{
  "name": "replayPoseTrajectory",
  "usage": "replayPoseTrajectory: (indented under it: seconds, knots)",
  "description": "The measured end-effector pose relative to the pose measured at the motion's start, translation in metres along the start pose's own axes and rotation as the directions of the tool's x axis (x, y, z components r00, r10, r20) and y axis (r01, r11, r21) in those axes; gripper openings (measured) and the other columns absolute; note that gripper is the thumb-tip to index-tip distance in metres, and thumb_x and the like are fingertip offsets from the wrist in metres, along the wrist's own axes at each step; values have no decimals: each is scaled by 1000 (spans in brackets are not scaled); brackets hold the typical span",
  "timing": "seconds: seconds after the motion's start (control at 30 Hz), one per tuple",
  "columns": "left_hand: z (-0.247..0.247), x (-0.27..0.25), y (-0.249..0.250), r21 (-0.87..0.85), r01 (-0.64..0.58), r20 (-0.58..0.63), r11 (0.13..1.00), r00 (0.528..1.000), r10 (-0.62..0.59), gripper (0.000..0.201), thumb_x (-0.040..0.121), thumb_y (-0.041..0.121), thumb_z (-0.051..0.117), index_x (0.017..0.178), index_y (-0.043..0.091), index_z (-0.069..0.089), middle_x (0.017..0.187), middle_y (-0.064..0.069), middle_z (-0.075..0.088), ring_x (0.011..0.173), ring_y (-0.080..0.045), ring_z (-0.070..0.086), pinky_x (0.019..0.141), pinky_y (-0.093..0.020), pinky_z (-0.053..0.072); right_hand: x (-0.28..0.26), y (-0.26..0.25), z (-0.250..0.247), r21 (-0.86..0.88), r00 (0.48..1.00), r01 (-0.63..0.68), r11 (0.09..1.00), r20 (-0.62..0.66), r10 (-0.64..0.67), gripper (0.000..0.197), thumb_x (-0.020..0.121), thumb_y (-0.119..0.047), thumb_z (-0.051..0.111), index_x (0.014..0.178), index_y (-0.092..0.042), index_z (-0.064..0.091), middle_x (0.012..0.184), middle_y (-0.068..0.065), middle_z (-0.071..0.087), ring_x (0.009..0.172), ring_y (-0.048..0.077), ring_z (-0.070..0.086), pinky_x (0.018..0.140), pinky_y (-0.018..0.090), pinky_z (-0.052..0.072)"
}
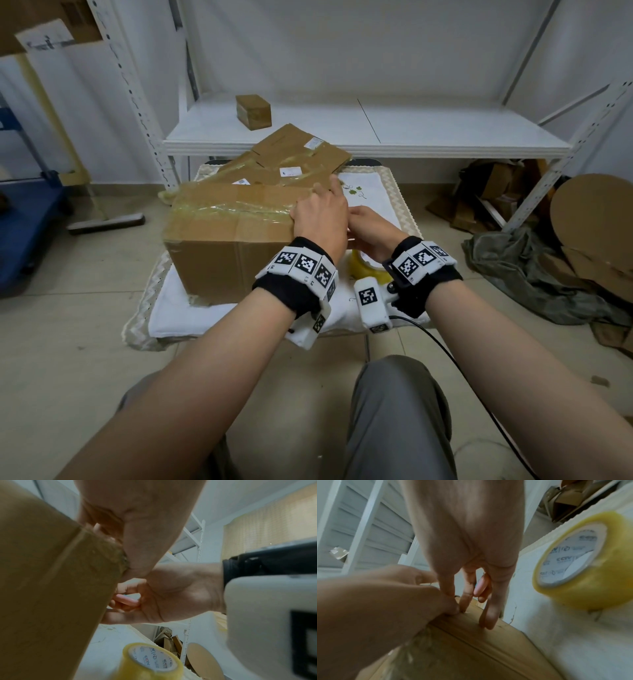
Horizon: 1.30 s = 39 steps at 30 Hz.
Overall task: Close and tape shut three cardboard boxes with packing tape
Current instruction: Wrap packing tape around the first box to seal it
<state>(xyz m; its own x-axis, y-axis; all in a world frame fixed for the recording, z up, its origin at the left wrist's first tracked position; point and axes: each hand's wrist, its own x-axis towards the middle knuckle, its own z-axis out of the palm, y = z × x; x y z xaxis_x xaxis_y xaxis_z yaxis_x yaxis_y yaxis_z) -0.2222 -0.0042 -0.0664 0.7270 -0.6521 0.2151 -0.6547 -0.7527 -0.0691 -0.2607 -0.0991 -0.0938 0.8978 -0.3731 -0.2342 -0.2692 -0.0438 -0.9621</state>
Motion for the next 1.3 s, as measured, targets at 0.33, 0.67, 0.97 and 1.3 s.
replayPoseTrajectory:
  seconds: [0.33,0.67,0.97,1.3]
  knots:
    - [9,-10,-7,-15,-35,-65,999,997,34,62,83,26,68,137,9,41,130,-13,55,102,-29,64,68,-34,36,4,2,0,101,998,-68,993,3,68,26,99,12,44,88,0,64,54,3,62,46,10,57,45,19,49]
    - [6,-16,-12,-33,-30,-109,999,994,26,41,92,18,53,132,11,47,126,-12,59,103,-33,65,68,-35,34,7,4,-2,299,997,-75,951,23,72,10,101,-6,58,107,-2,65,81,5,66,62,7,64,54,22,54]
    - [9,-16,-10,-119,-35,-131,992,991,19,54,86,31,70,128,17,40,121,-10,59,99,-33,66,68,-37,40,5,-5,4,123,994,-78,989,-66,86,19,100,0,55,84,-7,63,71,8,64,48,13,60,48,24,54]
    - [-17,-5,-78,-703,44,-113,709,978,-174,39,94,23,65,132,19,57,130,6,59,91,-3,60,77,-11,44,4,5,8,-167,982,-97,981,-176,67,37,95,2,47,124,-18,56,95,12,63,78,19,56,61,27,45]
